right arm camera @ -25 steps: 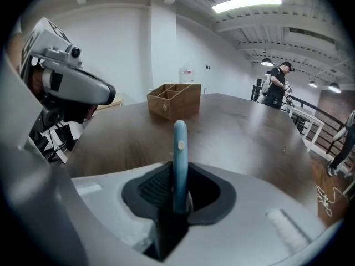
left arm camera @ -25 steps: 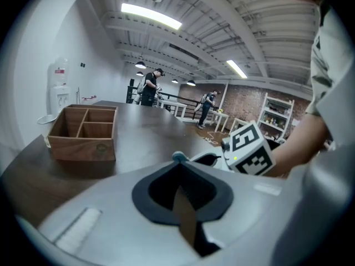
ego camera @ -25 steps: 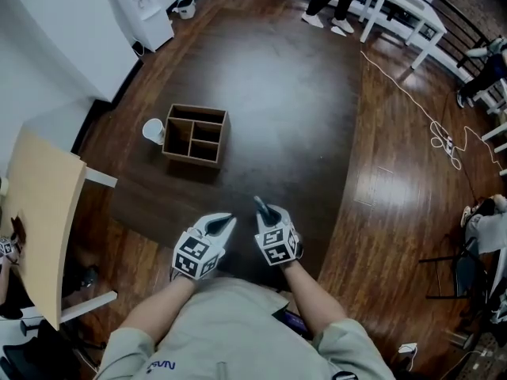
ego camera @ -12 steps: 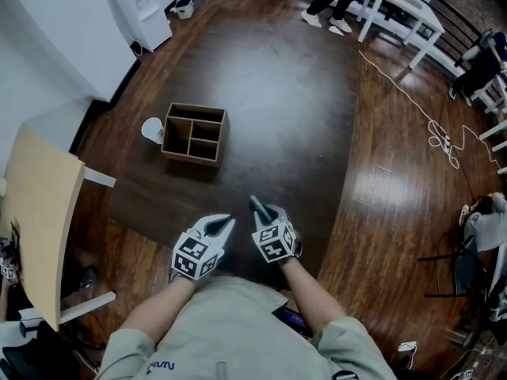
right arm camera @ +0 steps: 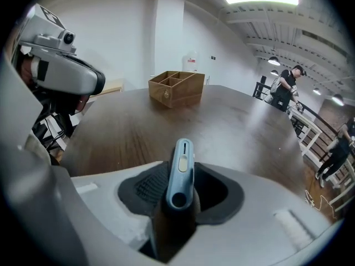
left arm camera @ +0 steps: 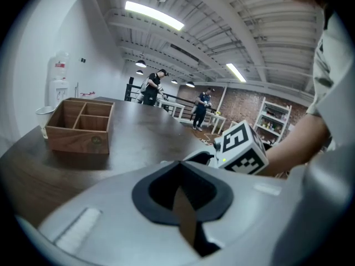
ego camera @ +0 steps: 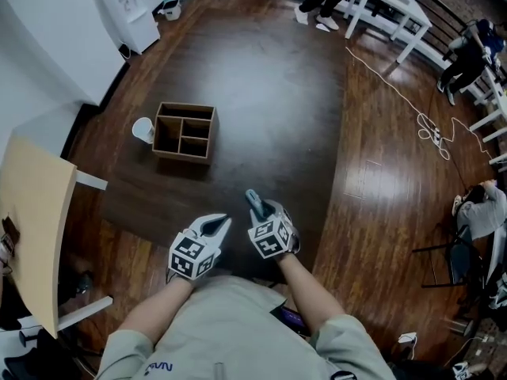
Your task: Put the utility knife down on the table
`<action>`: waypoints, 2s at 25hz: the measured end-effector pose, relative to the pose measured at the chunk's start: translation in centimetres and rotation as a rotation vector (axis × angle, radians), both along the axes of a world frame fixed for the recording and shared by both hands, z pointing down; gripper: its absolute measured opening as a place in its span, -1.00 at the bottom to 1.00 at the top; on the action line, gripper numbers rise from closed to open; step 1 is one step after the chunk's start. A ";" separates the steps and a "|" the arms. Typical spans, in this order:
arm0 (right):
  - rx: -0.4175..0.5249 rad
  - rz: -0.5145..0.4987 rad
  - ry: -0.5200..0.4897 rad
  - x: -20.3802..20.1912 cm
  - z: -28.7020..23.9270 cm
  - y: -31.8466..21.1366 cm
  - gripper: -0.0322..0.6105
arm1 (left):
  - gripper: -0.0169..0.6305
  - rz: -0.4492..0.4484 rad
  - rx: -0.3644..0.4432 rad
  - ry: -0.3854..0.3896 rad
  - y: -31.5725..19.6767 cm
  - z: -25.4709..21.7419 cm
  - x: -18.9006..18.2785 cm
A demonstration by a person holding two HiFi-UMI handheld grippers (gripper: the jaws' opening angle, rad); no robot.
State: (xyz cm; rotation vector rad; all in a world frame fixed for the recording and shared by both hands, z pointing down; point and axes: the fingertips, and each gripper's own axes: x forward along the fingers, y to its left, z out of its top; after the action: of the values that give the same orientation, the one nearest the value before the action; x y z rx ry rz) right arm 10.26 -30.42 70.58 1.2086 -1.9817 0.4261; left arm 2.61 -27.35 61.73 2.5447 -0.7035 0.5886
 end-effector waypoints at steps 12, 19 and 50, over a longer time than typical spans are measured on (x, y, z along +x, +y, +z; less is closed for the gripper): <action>0.103 0.116 -0.048 1.2 -4.2 3.2 -0.47 | -0.96 0.035 0.014 0.042 2.5 -0.4 0.5; 0.184 0.210 -0.124 0.5 -8.0 8.9 -0.89 | -0.96 0.063 0.042 0.068 5.5 -1.3 -0.5; 0.507 0.378 -0.286 -12.8 -22.6 40.3 -0.89 | -0.96 0.199 0.238 0.265 35.5 -11.9 -14.2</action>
State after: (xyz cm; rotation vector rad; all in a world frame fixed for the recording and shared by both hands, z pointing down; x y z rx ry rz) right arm -2.52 9.86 48.03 1.9513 -2.1781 0.2982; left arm -11.55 8.15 49.80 2.8643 -0.4520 0.2306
